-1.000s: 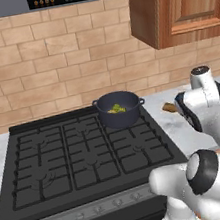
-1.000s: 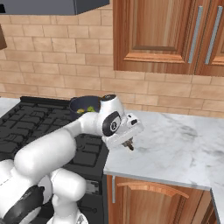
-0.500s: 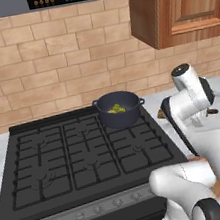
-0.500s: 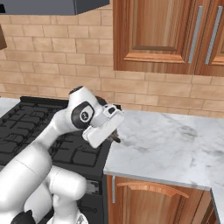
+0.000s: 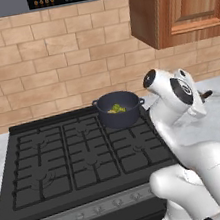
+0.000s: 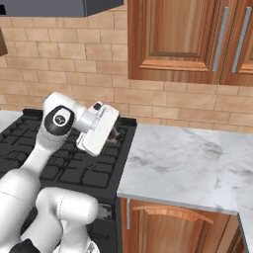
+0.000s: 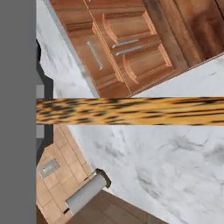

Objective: Put the squash and broccoli in the pot. Retrieve the spatula and lightly stir the vegetables in the pot.

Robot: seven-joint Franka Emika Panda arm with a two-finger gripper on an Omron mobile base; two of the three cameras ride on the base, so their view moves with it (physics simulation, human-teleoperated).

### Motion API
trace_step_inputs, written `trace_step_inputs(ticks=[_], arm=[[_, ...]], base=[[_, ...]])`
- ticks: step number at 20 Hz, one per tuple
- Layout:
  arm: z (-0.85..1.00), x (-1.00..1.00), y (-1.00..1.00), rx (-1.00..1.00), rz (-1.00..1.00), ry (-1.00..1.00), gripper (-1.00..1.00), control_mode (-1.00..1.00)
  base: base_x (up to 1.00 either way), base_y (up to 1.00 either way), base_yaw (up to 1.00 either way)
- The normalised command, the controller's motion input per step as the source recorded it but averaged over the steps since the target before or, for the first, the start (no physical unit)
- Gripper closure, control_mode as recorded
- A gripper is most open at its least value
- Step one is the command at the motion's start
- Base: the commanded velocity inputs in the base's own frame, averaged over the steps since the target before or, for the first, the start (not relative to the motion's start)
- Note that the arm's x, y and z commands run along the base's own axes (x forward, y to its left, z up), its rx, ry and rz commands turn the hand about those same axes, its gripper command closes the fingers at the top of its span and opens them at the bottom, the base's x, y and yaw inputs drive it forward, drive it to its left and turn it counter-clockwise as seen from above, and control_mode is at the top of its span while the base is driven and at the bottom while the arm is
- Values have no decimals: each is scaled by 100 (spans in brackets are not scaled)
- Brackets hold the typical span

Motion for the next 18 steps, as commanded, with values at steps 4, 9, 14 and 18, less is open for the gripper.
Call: trace_step_inputs(ticks=[4,9,14,18], arm=[[31,0,44,-42,25,6,100,-100],[26,7,46,-37,19,-2,100,-100],[47,28,38,-28,11,20,100,-100],[58,22,29,-11,8,41,100,-100]], base=[[0,0,0],[0,0,0],[0,0,0],[0,0,0]])
